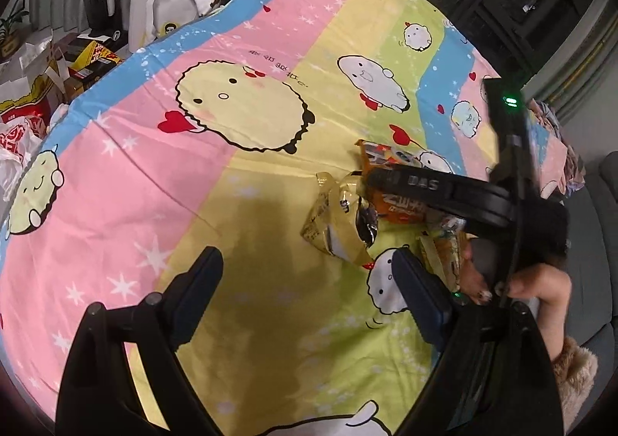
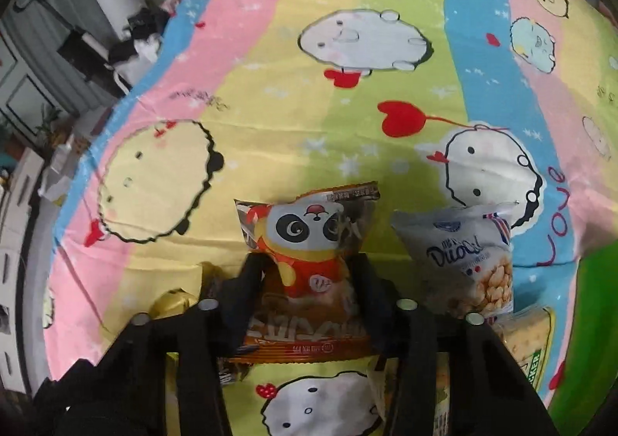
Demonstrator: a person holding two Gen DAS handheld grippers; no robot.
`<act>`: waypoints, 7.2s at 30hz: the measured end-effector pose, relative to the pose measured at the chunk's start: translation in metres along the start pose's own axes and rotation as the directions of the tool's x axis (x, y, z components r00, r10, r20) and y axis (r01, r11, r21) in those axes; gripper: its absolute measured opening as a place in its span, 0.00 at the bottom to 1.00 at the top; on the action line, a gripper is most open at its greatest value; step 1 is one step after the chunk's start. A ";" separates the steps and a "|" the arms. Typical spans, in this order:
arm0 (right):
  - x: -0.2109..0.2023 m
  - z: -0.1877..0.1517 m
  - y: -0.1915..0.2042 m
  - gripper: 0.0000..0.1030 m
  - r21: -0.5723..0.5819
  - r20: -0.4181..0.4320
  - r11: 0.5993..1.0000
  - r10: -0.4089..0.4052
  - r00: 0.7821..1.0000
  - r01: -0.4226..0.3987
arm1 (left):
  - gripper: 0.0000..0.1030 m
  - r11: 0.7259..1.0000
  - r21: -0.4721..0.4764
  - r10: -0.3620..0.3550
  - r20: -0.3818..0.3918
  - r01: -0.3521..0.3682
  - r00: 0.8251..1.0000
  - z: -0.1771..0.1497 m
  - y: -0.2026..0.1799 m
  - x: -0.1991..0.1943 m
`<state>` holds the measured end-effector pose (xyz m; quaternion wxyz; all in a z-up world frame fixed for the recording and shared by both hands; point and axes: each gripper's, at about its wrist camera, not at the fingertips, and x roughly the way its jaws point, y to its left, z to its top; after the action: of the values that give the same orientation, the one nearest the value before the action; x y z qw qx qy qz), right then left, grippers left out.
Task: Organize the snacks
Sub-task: 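Grasp the orange chip bag with the right gripper and lift it, then carry the orange panda chip bag over the white box with the right gripper, then open the right gripper to drop the chip bag into the box, then grasp the gold foil snack bag on the quilt with the right gripper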
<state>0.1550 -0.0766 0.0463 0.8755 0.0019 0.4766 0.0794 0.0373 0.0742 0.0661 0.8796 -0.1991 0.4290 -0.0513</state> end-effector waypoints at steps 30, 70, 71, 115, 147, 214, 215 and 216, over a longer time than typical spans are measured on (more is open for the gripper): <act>-0.125 -0.119 -0.089 0.66 0.210 0.135 0.935 0.261 0.956 -0.285 | 0.84 0.968 0.141 -0.190 -0.131 0.208 0.973 -0.037 -0.059 0.010; -0.160 -0.122 -0.089 0.52 0.154 0.218 0.934 0.287 0.933 -0.324 | 0.44 0.813 0.418 -0.369 -0.169 0.405 0.914 -0.074 -0.176 -0.030; -0.168 -0.122 -0.095 0.52 0.157 0.242 0.934 0.279 0.929 -0.322 | 0.44 0.800 0.438 -0.379 -0.161 0.410 0.911 -0.074 -0.186 -0.033; -0.162 -0.161 -0.309 0.51 0.589 0.227 0.780 0.092 0.970 -0.212 | 0.43 0.718 0.375 -0.368 -0.512 0.587 0.776 -0.124 -0.349 0.086; -0.180 -0.153 -0.293 0.71 0.533 0.280 0.834 -0.016 0.960 -0.142 | 0.66 0.825 0.317 -0.355 -0.353 0.468 0.866 -0.092 -0.309 0.044; -0.031 -0.035 0.001 0.43 0.090 -0.029 0.878 0.474 0.880 -0.470 | 0.31 0.984 0.126 -0.108 -0.117 0.123 0.987 -0.010 -0.053 0.039; -0.039 -0.038 0.002 0.41 0.078 -0.026 0.885 0.463 0.886 -0.460 | 0.31 0.982 0.138 -0.113 -0.120 0.129 0.986 -0.012 -0.057 0.038; -0.041 -0.040 0.002 0.39 0.082 -0.021 0.899 0.434 0.901 -0.431 | 0.31 0.980 0.142 -0.123 -0.122 0.140 0.985 -0.015 -0.060 0.037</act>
<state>0.0992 -0.0833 0.0588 0.8258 0.1392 0.4840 0.2537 0.0538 0.0053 0.0546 0.8611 -0.1573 0.4587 -0.1526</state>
